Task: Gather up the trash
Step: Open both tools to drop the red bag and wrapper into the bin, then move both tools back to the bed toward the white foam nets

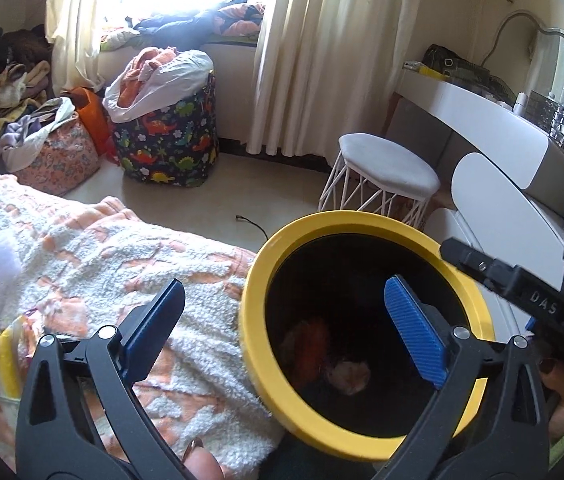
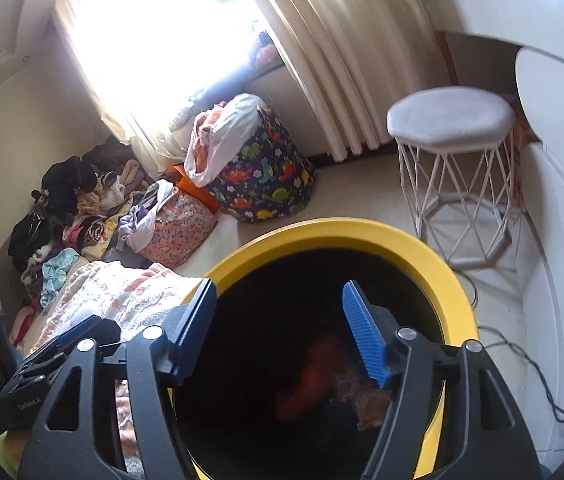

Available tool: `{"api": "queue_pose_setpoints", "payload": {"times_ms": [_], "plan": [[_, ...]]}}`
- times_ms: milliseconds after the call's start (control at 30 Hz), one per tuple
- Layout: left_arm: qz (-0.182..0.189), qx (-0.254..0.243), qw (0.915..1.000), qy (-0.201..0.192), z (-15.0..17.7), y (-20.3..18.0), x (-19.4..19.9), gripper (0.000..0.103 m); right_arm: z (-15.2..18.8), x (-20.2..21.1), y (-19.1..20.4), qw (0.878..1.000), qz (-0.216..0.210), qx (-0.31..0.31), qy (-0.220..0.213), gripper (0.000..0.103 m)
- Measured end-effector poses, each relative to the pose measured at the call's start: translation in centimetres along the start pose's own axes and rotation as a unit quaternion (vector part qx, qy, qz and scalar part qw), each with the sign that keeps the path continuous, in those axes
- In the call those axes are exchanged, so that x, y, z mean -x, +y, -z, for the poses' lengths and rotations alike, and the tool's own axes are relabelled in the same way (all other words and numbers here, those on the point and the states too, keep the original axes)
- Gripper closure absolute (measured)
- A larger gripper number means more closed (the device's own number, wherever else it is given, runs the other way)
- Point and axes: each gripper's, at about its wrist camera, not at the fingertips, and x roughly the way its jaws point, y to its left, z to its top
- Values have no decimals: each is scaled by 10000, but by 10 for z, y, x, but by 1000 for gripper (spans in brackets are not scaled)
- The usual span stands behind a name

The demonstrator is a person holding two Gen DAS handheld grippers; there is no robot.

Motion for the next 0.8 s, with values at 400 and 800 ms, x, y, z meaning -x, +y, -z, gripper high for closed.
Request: {"api": "queue_pose_setpoints", "payload": {"times_ms": [400, 800], "plan": [[-38, 255, 9993, -256, -13, 27, 34, 11, -7, 17, 33, 9978, 263, 572, -220, 31], [-300, 807, 9947, -561, -18, 74, 68, 11, -1, 22, 71, 9953, 19, 954, -179, 26]]}}
